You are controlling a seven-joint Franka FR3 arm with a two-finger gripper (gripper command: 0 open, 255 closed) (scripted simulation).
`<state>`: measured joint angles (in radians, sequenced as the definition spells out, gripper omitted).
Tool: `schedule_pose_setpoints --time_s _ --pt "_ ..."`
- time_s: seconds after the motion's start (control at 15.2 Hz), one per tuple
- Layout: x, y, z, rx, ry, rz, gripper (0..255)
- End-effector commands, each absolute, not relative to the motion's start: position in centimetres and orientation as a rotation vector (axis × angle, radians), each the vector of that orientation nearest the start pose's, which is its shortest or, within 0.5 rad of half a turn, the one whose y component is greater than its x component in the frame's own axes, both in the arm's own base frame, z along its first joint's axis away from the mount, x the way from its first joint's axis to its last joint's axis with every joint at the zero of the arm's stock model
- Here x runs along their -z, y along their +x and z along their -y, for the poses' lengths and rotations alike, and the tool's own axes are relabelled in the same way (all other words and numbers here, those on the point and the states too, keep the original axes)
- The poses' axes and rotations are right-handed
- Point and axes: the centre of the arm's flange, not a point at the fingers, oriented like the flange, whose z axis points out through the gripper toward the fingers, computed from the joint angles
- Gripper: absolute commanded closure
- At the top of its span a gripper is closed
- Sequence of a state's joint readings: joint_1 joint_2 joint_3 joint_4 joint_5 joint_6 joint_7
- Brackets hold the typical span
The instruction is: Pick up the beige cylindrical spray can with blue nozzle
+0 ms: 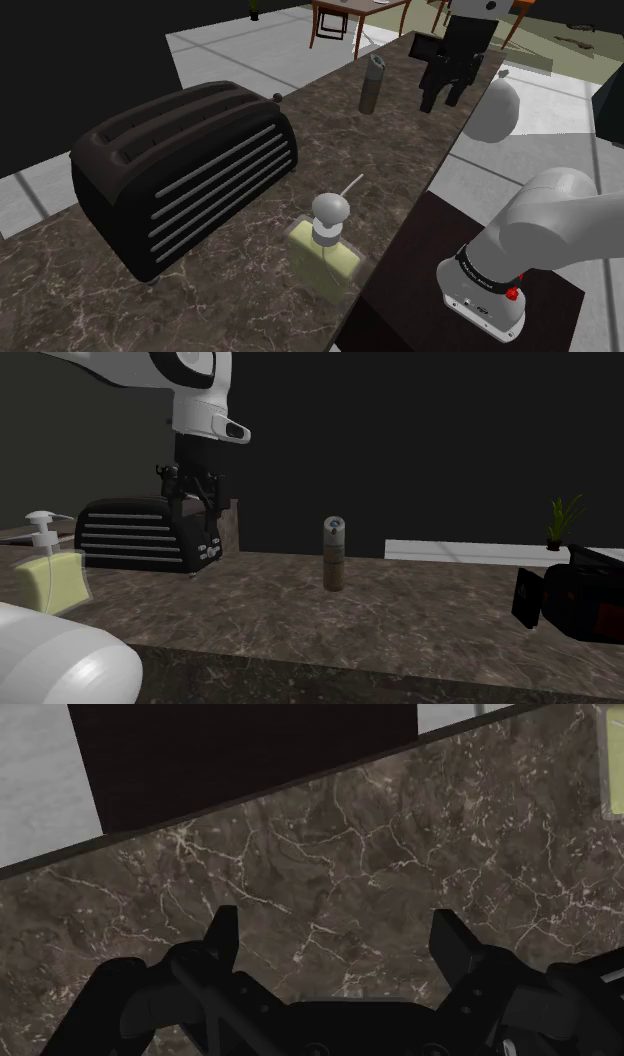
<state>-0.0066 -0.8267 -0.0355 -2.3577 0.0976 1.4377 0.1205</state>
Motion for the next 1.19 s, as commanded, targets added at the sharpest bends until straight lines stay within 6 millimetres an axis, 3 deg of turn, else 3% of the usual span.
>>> schedule_pose_setpoints --time_s 0.0,1.12 --pt "-59.1 28.2 0.4 -0.15 -3.011 -0.213 0" --pt "-57.6 43.9 12.3 0.137 -3.043 -0.087 0"
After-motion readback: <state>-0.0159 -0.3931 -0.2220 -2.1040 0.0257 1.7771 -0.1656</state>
